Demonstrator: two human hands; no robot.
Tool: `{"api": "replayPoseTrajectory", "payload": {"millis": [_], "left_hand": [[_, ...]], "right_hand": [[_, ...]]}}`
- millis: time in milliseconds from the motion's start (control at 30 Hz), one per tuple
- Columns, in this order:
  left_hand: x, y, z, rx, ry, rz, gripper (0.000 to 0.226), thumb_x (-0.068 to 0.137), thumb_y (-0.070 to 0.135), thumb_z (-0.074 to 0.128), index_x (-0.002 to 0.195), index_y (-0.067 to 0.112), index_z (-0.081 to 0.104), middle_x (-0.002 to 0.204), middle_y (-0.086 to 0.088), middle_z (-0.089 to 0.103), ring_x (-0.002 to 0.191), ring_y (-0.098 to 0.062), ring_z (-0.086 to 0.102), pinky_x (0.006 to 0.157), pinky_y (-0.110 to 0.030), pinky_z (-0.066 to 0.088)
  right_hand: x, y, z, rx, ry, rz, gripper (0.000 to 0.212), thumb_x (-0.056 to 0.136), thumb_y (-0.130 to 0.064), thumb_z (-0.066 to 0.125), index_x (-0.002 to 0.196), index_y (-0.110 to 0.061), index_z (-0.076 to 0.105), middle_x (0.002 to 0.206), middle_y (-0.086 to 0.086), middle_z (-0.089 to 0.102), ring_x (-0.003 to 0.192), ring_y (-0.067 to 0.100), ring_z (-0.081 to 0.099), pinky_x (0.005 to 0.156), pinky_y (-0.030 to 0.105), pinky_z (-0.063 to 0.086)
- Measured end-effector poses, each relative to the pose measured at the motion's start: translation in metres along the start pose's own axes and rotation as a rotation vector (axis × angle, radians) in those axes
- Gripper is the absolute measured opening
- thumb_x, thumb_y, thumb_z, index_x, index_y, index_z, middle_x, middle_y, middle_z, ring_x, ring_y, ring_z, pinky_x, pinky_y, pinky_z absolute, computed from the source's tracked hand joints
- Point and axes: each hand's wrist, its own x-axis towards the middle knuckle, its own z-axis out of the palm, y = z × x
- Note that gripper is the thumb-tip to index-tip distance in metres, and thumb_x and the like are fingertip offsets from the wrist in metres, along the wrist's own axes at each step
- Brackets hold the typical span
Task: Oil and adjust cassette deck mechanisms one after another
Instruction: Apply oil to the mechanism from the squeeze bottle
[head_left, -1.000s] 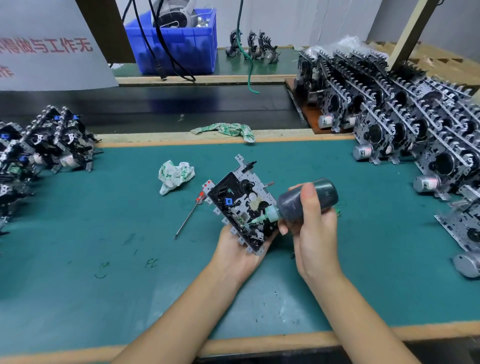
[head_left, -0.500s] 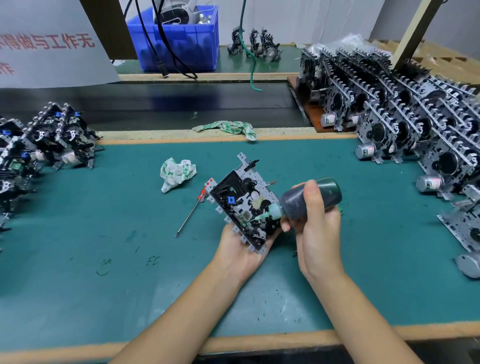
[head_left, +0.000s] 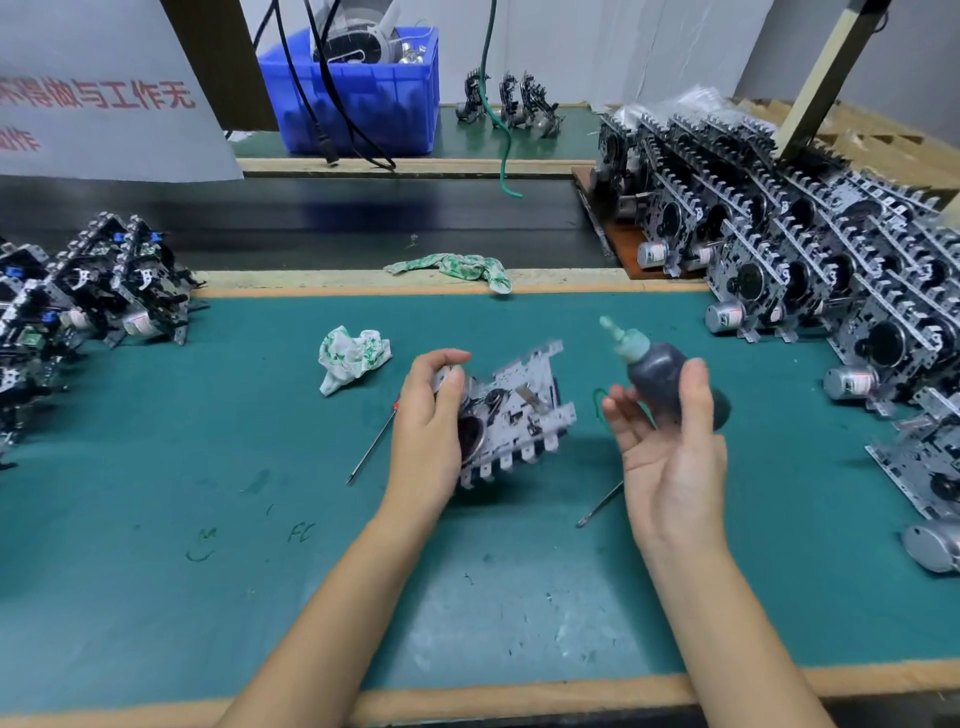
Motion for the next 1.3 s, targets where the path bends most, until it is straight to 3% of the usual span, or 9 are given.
{"api": "replayPoseTrajectory", "payload": {"millis": [233,400,567,700,800,900,967,1100,1300], "left_hand": [[-0.001,-0.004,-0.005,0.453,-0.116,0.295,0.018,0.098,0.014,0.048,0.112,0.016,0.059,0.109,0.004,0.055,0.102,-0.007,0.048,0.082,-0.016,0.03],[0.001,-0.007,-0.016,0.467,-0.186,0.281,0.02,0.089,0.026,0.063,0.109,0.027,0.059,0.098,0.019,0.061,0.082,0.007,0.052,0.074,-0.005,0.034],[0.014,-0.015,-0.033,0.351,-0.343,0.163,0.022,0.079,0.03,0.074,0.094,0.031,0.059,0.088,0.015,0.068,0.082,0.007,0.059,0.074,-0.009,0.041],[0.015,-0.022,-0.036,0.225,-0.375,0.136,0.02,0.076,0.035,0.071,0.095,0.032,0.064,0.089,0.018,0.07,0.086,0.002,0.062,0.082,-0.016,0.046],[0.016,-0.024,-0.037,0.146,-0.409,0.118,0.021,0.082,0.025,0.068,0.103,0.024,0.066,0.098,0.014,0.071,0.092,0.002,0.062,0.086,-0.016,0.046],[0.015,-0.024,-0.038,0.121,-0.43,0.131,0.024,0.082,0.021,0.066,0.106,0.021,0.065,0.102,0.01,0.07,0.095,0.002,0.061,0.087,-0.014,0.045],[0.012,-0.023,-0.038,0.121,-0.448,0.152,0.025,0.082,0.018,0.066,0.106,0.024,0.063,0.105,0.012,0.068,0.097,0.005,0.06,0.087,-0.01,0.042],[0.009,-0.021,-0.039,0.156,-0.478,0.173,0.03,0.084,0.01,0.067,0.105,0.031,0.061,0.109,0.014,0.065,0.101,0.004,0.058,0.091,-0.013,0.041],[0.005,-0.021,-0.041,0.138,-0.524,0.179,0.032,0.078,0.027,0.074,0.108,0.031,0.062,0.107,0.014,0.068,0.104,0.0,0.059,0.092,-0.018,0.044]], "right_hand": [[0.017,0.007,-0.011,-0.69,-0.202,-0.248,0.042,0.075,-0.013,0.077,0.106,-0.033,0.056,0.093,-0.009,0.071,0.086,0.003,0.064,0.078,0.013,0.046],[0.039,0.01,-0.015,-0.972,-0.391,-0.065,0.027,0.09,-0.019,0.062,0.103,-0.037,0.047,0.107,-0.012,0.068,0.098,0.009,0.062,0.084,0.023,0.042],[0.045,0.013,-0.011,-1.148,-0.406,0.005,0.033,0.091,-0.023,0.061,0.109,-0.028,0.034,0.103,-0.016,0.063,0.101,0.016,0.055,0.07,0.013,0.035],[0.02,0.004,-0.008,-1.233,-0.106,-0.522,0.043,0.075,-0.035,0.077,0.093,-0.022,0.04,0.095,-0.008,0.045,0.091,0.016,0.044,0.081,0.032,0.039],[0.001,-0.01,0.003,-1.339,-0.606,-0.522,0.049,0.061,-0.06,0.072,0.095,-0.036,0.044,0.098,-0.022,0.047,0.094,0.003,0.045,0.083,0.019,0.038],[0.003,-0.01,0.009,-1.833,-1.097,-0.363,0.112,0.05,-0.074,0.071,0.143,-0.027,0.029,0.146,-0.014,0.03,0.137,0.005,0.021,0.114,0.027,0.018],[0.006,-0.006,0.013,-2.01,-1.178,-0.359,0.128,0.052,-0.073,0.073,0.15,-0.021,0.011,0.154,-0.007,0.019,0.141,0.009,0.014,0.116,0.025,0.009],[0.006,-0.002,0.019,-2.107,-1.207,-0.307,0.128,0.051,-0.068,0.077,0.149,-0.017,0.014,0.137,-0.004,0.039,0.129,0.015,0.034,0.106,0.028,0.029],[-0.004,-0.007,0.017,-2.083,-1.192,-0.446,0.092,0.058,-0.055,0.077,0.131,-0.018,0.036,0.116,-0.003,0.05,0.11,0.017,0.049,0.089,0.034,0.044]]}}
